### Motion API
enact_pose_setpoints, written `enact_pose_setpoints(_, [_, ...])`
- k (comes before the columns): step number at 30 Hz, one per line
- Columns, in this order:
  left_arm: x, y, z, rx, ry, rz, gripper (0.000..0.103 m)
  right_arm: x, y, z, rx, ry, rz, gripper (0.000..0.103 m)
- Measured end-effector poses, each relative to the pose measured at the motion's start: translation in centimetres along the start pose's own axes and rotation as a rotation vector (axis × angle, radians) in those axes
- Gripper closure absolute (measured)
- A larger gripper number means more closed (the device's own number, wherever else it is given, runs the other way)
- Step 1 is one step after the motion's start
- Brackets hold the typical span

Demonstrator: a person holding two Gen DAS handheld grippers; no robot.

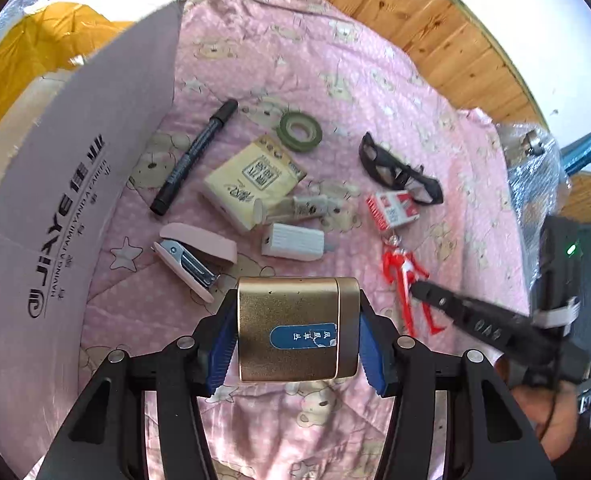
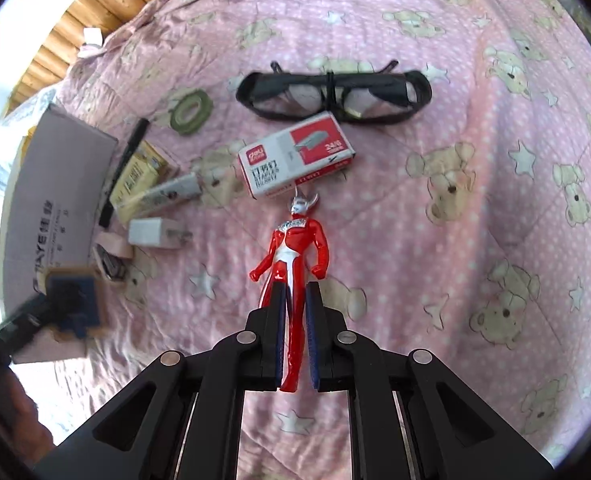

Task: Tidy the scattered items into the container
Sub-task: 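Grasp the red toy figure with the right gripper and lift it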

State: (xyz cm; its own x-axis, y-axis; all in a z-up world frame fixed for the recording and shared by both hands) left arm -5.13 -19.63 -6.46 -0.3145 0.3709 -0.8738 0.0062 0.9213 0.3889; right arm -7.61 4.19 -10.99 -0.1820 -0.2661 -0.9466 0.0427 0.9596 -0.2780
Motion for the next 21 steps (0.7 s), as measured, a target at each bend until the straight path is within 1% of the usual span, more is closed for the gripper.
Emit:
enact_pose_setpoints(3, [0.0, 0.4, 0.0, 0.003, 0.021, 0.007, 0.048, 0.0, 1.6, 1.5, -0.005, -0.01, -0.005, 0.087])
enact_pose_setpoints(4, [-0.2, 0.4, 0.1, 0.005, 0.027, 0.009, 0.048, 0.4, 1.4, 1.7, -0.01, -0.006, -0.005, 0.072])
enact_pose_setpoints(5, [-0.4, 0.4, 0.2, 0.007, 0.03, 0.006, 0.048, 0.8, 1.2, 1.9, -0.015, -0.003, -0.004, 0.054])
enact_pose_setpoints(7, [-0.7, 0.4, 0.5, 0.012, 0.034, -0.001, 0.048, 1.6, 0.8, 2.3, -0.025, 0.004, -0.002, 0.05])
enact_pose_setpoints(8, [-0.8, 0.5, 0.6, 0.016, 0.037, -0.003, 0.048, 2.0, 0.6, 2.5, -0.03, 0.007, -0.002, 0.05])
enact_pose_setpoints(9, [-0.8, 0.5, 0.7, 0.019, 0.039, -0.006, 0.048, 2.1, 0.1, 2.8, -0.063, 0.029, 0.027, 0.051])
enact_pose_setpoints(10, [-1.0, 0.6, 0.7, 0.021, 0.043, -0.007, 0.048, 2.2, 0.0, 3.0, -0.078, 0.034, 0.053, 0.061])
enact_pose_setpoints(11, [-1.2, 0.6, 0.8, 0.022, 0.047, -0.008, 0.048, 2.1, 0.0, 3.2, -0.08, 0.034, 0.075, 0.075])
enact_pose_setpoints(13, [-1.6, 0.8, 0.9, 0.019, 0.054, -0.007, 0.048, 1.7, 0.7, 3.1, -0.047, 0.02, 0.046, 0.075])
enact_pose_setpoints(15, [-1.9, 1.0, 0.9, 0.019, 0.061, -0.002, 0.048, 0.3, 1.0, 3.3, -0.044, 0.044, 0.046, 0.075])
enact_pose_setpoints(17, [-2.2, 1.4, 0.9, 0.025, 0.068, -0.002, 0.048, -0.7, 1.2, 3.6, -0.048, 0.055, 0.024, 0.075])
enact_pose_setpoints(21, [-2.5, 1.5, 1.0, 0.028, 0.069, -0.014, 0.048, -2.5, 0.1, 4.1, -0.066, 0.082, -0.018, 0.075])
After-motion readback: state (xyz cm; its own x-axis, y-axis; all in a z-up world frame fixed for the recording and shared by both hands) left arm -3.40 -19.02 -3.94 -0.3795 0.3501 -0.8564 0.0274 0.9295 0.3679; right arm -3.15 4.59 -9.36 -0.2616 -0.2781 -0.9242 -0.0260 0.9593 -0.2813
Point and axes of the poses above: each gripper's, at about its wrist camera, not at the fingertips, and x roughly the way its jaws point, y to its right, z to its underside, the point moved 1 cm from there along x, roughly the way its jaws point, and after that the axes turned 3 degrees about x, right-handed, at the moved point
